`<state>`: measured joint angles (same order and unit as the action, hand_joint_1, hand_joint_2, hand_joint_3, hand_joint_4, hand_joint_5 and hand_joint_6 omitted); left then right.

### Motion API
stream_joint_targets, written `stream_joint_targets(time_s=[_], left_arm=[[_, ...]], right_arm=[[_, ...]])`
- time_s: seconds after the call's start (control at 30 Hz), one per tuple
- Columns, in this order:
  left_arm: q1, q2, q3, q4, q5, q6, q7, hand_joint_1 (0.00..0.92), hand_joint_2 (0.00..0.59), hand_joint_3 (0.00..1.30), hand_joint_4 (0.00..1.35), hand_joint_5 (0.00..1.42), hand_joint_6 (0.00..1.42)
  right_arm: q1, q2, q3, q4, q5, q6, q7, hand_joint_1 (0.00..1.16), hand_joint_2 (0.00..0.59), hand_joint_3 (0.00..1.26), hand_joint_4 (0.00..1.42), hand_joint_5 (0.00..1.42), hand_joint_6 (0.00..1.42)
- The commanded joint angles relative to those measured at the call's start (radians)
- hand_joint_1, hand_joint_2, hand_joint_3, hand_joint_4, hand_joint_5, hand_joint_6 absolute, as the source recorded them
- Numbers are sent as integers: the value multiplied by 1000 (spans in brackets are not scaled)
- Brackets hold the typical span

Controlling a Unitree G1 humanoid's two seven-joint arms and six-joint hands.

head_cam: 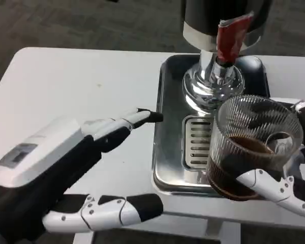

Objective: Grasp the cup under the faucet to collect the drink, then remove the cup.

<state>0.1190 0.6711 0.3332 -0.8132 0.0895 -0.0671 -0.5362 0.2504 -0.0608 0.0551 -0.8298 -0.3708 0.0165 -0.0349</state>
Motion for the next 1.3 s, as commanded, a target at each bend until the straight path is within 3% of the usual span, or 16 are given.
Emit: stream_joint_targets(time_s=[0.03,0.5,0.73,1.0,1.3], left_arm=[[60,11,42,-71,18,6,-23,0,74,122,28,114,126],[176,-8,188,-165,86,21,-53,0,75,80,0,59,79],[211,-4,213,-188,91,24,-81,0,75,45,0,16,62],[218,-8,227,-197,89,36,-86,0,80,29,0,2,59],[231,-9,237,-202,90,36,-90,0,86,29,0,1,47]], right_arm=[[2,-3,32,-42,-6,-54,8,926,125,1010,1169,1334,1424],[-26,-32,105,-36,-61,-71,33,917,122,1010,1181,1338,1424],[-28,-53,119,-33,-76,-90,49,911,128,1015,1183,1338,1424],[-25,-80,93,-31,-64,-88,71,909,131,1020,1183,1352,1424],[-35,-77,98,-30,-68,-73,82,915,133,1020,1183,1353,1424]])
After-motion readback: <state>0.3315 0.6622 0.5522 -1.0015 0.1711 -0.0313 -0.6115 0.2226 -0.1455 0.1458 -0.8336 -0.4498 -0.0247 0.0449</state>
